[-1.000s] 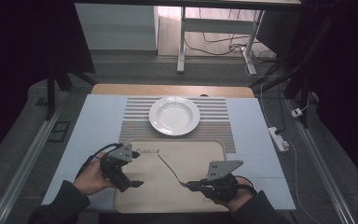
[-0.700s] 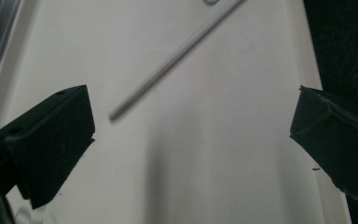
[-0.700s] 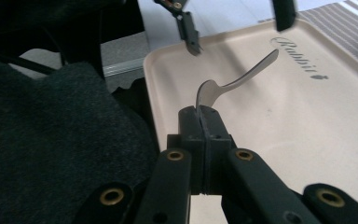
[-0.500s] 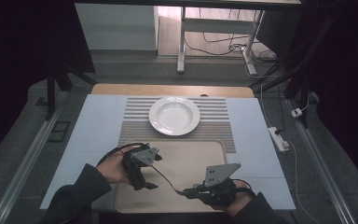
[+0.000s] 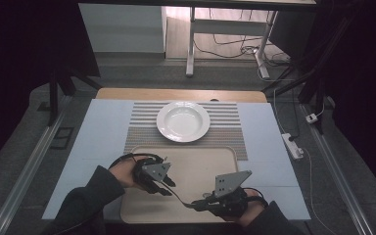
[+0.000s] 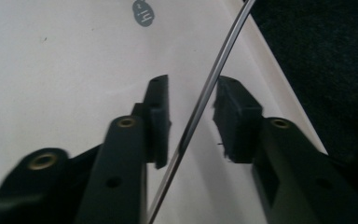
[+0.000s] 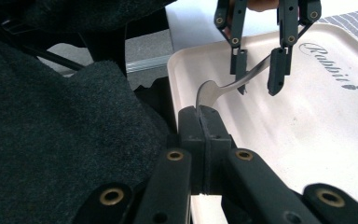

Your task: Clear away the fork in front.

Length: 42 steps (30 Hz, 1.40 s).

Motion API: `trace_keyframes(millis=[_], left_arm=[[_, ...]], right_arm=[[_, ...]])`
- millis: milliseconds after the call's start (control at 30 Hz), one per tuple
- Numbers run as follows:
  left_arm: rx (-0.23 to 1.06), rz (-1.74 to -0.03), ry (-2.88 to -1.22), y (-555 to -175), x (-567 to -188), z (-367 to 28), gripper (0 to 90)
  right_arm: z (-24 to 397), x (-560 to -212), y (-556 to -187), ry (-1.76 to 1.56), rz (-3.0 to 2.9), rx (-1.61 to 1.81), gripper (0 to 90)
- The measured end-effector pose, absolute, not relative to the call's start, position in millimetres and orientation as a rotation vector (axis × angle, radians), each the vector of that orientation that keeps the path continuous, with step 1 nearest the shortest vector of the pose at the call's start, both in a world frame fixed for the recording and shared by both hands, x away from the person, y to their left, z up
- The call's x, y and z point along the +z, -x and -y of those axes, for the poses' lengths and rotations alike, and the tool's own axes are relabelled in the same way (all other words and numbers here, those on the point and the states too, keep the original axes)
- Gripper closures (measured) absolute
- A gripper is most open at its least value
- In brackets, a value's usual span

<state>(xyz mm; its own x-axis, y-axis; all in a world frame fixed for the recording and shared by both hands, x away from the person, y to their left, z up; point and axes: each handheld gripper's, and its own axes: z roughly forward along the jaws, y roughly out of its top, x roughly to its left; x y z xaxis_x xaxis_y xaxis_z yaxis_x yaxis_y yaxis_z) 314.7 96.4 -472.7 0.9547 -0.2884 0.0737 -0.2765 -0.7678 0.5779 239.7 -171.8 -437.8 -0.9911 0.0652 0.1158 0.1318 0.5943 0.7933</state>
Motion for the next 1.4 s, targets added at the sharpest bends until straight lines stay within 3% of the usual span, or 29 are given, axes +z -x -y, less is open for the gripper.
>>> trace_keyframes(millis=[167,533,700,800,1000,1033,1233,1400], left_arm=[[-0.010,0.442,-2.483,-313,-471,-97,76.3],[0.031,0.654,-2.491,-306,-472,-92,84.6],[0.011,0.636,-2.511,-306,-471,-91,86.6],[-0.008,0.585,-2.518,-308,-470,-91,86.7],[-0.045,0.435,-2.571,-310,-468,-91,86.6],[-0.042,0.412,-2.582,-310,-468,-91,86.6],[-0.069,0.213,-2.638,-312,-466,-95,86.6],[-0.072,-0.007,-2.681,-312,-466,-100,86.6]], right_arm=[[171,-439,-240,0.162,2.729,-1.365,90.0],[172,-441,-243,0.138,2.694,-1.342,89.6],[177,-441,-249,0.169,2.710,-1.361,84.8],[179,-440,-251,0.200,2.751,-1.371,79.2],[180,-440,-253,0.293,2.883,-1.385,53.5],[180,-439,-255,0.338,2.910,-1.399,45.5],[185,-437,-259,0.433,2.939,-1.441,32.9],[192,-437,-264,0.524,2.977,-1.447,29.3]])
